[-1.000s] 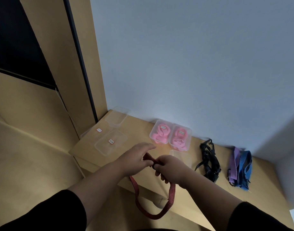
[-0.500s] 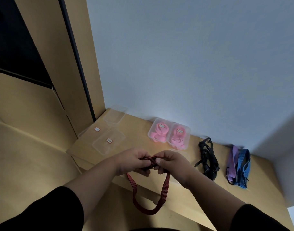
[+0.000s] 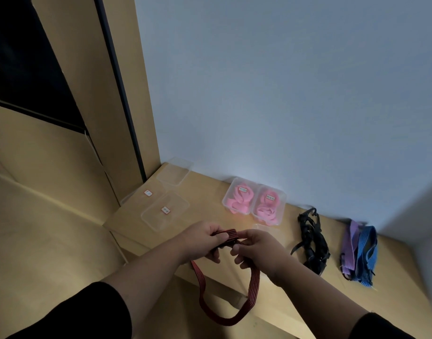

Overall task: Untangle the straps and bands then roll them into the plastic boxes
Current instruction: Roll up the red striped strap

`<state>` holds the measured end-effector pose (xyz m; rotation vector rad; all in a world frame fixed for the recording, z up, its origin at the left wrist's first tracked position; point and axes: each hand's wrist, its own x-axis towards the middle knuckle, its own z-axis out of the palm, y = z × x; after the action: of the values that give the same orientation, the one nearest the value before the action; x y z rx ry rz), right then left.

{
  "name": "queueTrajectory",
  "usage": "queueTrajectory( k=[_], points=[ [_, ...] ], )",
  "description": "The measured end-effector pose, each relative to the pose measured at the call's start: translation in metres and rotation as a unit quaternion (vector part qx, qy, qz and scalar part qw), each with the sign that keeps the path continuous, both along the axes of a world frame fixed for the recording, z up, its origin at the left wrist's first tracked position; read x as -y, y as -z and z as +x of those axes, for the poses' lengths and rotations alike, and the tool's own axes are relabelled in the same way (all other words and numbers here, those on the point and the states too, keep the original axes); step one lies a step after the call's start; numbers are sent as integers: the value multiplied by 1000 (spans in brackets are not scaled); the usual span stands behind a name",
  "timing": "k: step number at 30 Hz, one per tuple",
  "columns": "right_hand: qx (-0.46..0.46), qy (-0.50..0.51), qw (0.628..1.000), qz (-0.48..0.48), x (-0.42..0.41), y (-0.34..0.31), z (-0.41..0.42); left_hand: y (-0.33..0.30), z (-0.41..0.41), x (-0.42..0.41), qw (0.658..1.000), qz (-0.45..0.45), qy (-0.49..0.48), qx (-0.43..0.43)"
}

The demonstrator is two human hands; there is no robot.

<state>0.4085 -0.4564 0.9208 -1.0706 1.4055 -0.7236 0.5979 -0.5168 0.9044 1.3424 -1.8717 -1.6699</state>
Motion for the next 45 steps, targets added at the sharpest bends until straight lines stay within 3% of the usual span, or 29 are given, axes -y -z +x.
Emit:
queueTrajectory(
  k=[4,13,19,24,28,31,33,34,39,45],
  points=[
    [-9,17,1000,16,2,0,4,3,-2,0,993,-88,28,69],
    [2,41,998,42,5,3,5,-1,4,-1,988,-128,31,77],
    [96,95,989,59,6,5,8,0,-6,-3,947,-282,49,143],
    [20,136,990,41,8,10,14,19,-20,-16,909,-382,54,161],
    [20,158,987,31,7,14,14,15,-21,-19,937,-319,34,139],
    [46,182,982,4,7,9,10,8,-18,-24,990,-133,-44,19],
    [50,180,982,-13,6,5,7,5,-16,-28,994,10,-73,-85],
    [49,174,983,-19,5,3,7,4,-14,-28,992,24,-69,-98],
    [58,156,986,12,0,-2,8,3,-14,-24,988,-17,-104,-110],
    [111,190,972,83,1,5,17,5,-18,-21,980,-160,-120,-22]
  ],
)
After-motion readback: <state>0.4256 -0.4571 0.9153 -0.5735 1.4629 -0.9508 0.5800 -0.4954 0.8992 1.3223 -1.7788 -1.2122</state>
